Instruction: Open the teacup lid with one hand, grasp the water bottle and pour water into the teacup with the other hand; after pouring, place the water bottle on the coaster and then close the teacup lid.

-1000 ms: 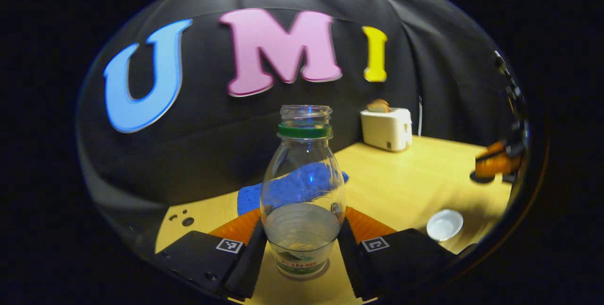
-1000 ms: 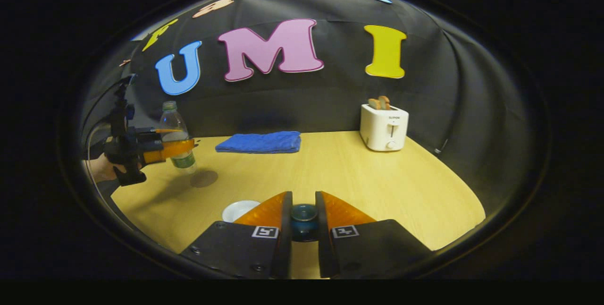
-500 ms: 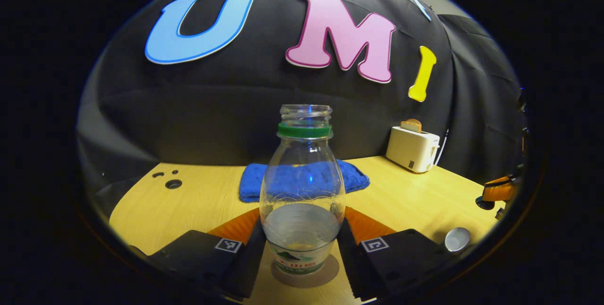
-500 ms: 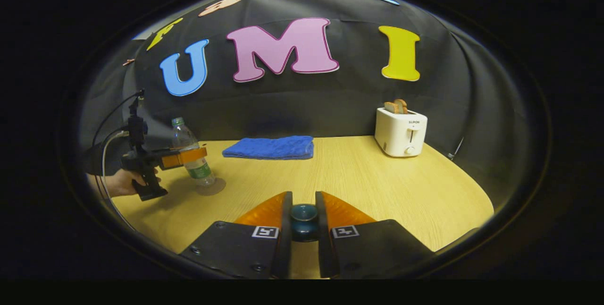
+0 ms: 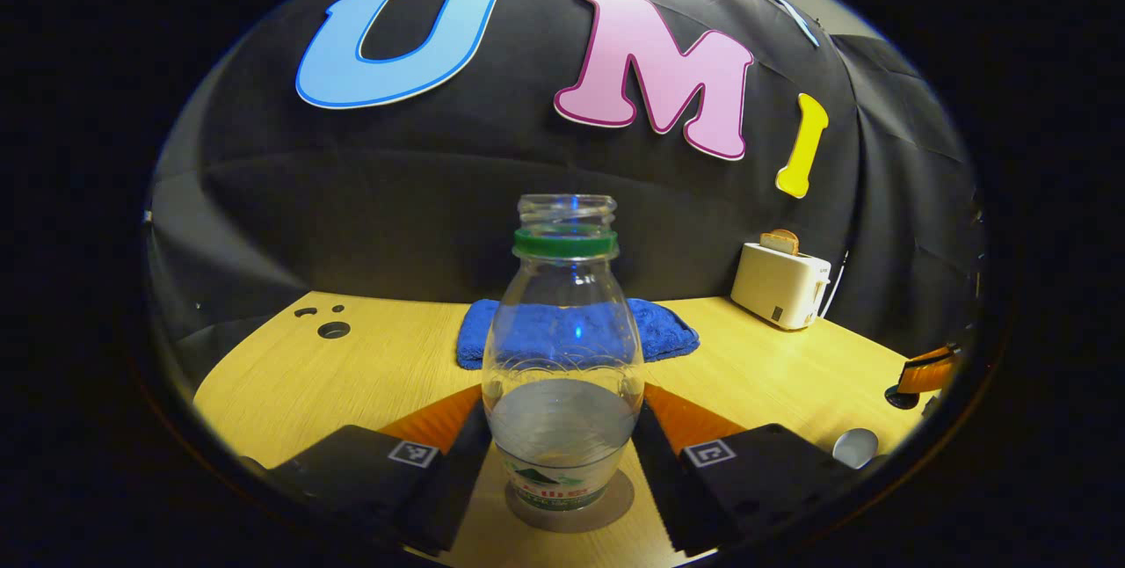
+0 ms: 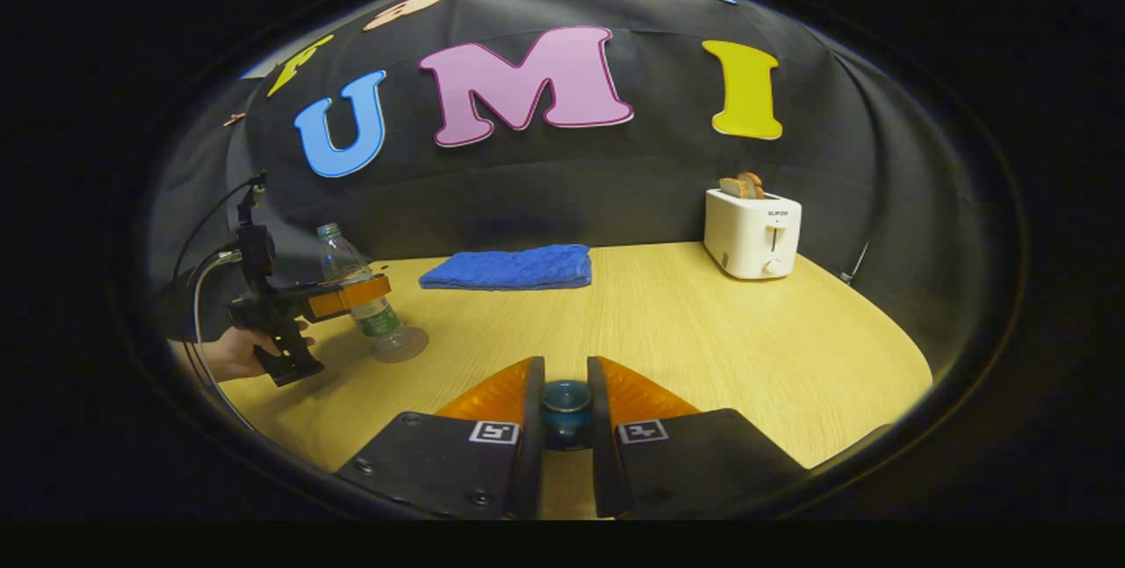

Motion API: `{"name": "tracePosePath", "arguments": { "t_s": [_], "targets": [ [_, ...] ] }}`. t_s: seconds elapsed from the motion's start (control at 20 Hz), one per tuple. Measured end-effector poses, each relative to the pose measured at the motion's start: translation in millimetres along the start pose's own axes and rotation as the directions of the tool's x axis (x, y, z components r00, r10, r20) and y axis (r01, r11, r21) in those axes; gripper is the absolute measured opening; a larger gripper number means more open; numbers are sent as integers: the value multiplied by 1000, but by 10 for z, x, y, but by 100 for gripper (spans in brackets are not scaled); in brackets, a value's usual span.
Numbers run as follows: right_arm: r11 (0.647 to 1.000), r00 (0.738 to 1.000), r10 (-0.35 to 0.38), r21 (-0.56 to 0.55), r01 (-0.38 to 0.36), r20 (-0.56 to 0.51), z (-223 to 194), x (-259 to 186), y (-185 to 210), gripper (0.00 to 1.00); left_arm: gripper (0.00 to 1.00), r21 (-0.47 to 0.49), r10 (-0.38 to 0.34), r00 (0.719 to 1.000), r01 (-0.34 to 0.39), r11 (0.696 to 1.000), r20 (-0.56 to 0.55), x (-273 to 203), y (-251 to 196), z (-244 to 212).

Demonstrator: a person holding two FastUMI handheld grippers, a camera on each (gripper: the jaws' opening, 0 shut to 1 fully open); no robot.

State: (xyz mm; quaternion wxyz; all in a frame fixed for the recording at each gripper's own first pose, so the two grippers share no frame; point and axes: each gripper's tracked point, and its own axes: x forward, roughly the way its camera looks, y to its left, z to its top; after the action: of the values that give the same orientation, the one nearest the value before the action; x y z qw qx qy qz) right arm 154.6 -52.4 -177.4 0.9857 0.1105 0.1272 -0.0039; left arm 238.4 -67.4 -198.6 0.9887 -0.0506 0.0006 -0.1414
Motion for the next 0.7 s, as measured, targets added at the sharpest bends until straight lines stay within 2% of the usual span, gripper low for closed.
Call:
{"name": "tracePosePath", "arguments": {
  "t_s": [0.1,0.25,0.5,0.7],
  "targets": [
    [1000,1000,6,-9,-6,-6,-37,-18,35,26,98,4,-5,1000,5,1000,-4,-44,-39,17],
    [1000,1000,15,-17,-15,-5,-50,-47,88,26,98,71,48,999,-47,996,-12,-140,27,49],
    [1000,999,25,-13,-24,20,13,-40,141,26,98,157,61,996,-50,986,-65,-494,-57,-35],
    [995,998,34,-92,-30,46,-34,42,231,26,98,76,104,988,-97,992,-109,-904,-25,-176]
  ]
}}
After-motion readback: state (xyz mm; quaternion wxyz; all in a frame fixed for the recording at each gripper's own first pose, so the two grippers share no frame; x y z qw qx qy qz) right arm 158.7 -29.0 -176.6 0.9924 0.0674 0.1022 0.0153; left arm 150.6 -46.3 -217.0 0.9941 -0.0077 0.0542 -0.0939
